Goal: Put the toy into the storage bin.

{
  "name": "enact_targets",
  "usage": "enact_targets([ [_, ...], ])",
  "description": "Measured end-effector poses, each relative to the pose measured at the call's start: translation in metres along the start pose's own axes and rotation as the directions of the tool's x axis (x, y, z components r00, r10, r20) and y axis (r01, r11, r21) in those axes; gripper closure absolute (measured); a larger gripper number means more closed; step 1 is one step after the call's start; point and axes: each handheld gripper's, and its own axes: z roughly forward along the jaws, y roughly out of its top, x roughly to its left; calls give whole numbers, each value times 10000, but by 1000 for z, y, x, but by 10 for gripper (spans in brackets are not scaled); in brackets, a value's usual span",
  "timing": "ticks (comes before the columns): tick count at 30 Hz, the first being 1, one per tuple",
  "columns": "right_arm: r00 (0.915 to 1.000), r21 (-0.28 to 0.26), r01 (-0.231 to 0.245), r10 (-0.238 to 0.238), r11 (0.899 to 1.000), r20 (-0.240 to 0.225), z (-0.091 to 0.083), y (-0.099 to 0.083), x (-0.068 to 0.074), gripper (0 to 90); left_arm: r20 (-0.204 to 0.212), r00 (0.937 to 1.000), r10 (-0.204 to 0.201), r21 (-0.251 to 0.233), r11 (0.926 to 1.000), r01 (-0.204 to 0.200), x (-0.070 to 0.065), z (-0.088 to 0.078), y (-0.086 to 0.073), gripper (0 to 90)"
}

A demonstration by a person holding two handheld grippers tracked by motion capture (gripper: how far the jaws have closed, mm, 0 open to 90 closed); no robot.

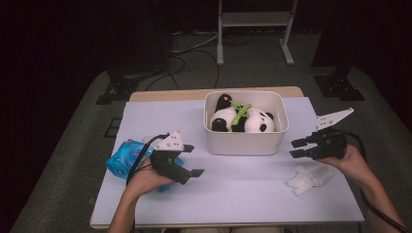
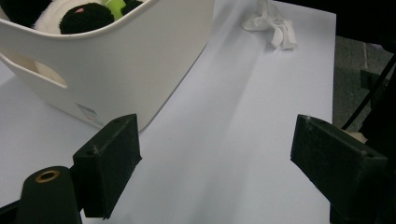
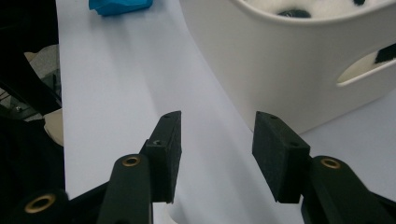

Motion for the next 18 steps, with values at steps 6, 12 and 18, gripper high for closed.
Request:
enact_targets([
  [6,9999,-79,-148,148,9999,-3,3,-10,2,512,-1,10000,8,1,10000,-8,0,-1,0,148],
  [12,9999,4,-130,130,9999,18,6,-15,5,511,-11,10000,22,3,10000,-22,0,-1,0,149],
  [18,9998,-4,-221,221,9998,-15,9,-22,8,510,6,10000,30,16,10000,-30,0,-1,0,148],
])
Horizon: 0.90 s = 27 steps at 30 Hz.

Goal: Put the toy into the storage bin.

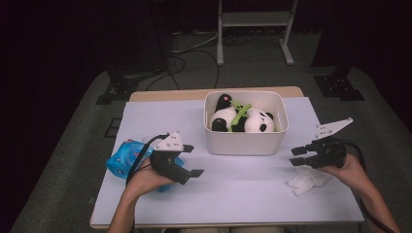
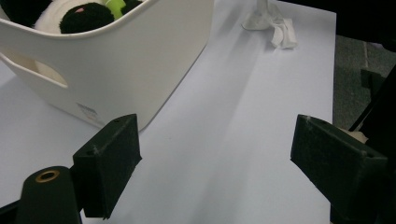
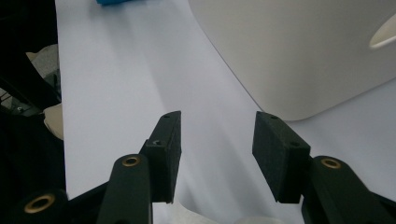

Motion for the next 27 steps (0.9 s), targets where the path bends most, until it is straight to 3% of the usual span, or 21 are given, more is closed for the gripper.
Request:
enact_targets([
  [15,9994,-148,-335,335,9993,-26,3,-22,3,506,55,10000,27,5,10000,-28,-1,1,0,148],
  [27,9991,-133,-433,432,9990,-29,4,-27,5,502,70,10000,40,20,10000,-40,-2,1,1,148],
])
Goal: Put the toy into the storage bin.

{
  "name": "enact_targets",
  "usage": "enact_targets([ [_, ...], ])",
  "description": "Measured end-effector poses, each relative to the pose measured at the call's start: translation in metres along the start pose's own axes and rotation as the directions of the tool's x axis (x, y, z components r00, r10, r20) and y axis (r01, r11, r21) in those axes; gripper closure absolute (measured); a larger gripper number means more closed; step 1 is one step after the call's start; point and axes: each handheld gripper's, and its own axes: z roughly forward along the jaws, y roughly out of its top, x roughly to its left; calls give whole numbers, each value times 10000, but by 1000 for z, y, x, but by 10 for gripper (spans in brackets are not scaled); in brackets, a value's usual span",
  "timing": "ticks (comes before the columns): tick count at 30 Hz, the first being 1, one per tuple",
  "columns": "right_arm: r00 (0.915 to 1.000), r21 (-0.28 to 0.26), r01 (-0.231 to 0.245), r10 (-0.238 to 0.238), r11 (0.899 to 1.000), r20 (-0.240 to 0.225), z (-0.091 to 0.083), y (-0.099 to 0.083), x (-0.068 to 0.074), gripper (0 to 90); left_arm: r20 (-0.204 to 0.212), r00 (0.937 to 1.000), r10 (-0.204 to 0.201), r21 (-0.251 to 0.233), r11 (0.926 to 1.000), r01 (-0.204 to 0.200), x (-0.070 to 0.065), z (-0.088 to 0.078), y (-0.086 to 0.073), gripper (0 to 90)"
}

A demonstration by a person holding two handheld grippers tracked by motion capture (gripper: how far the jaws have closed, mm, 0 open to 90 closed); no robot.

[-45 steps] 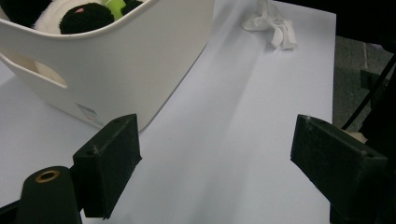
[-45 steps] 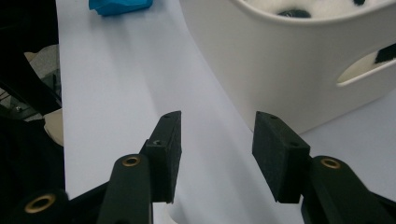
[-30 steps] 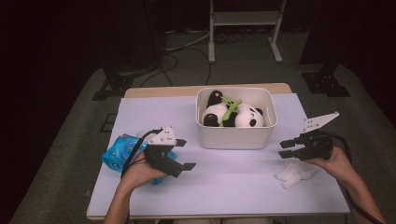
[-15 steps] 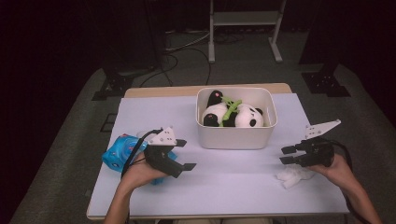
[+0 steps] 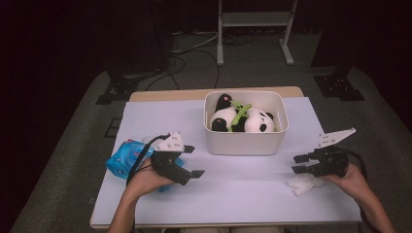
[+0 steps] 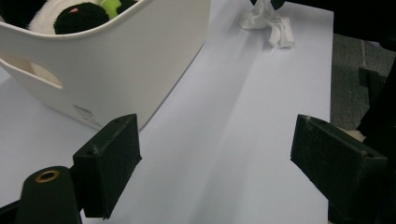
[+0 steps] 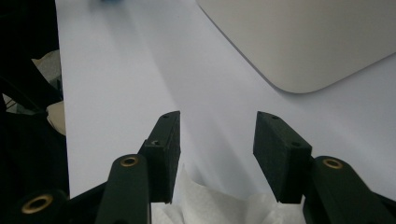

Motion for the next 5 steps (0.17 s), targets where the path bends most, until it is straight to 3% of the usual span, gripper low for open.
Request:
enact_targets([
  [5,10000,33,-22,23,10000,-24,0,0,0,498,15,10000,9,-22,10000,-9,0,-1,1,148],
])
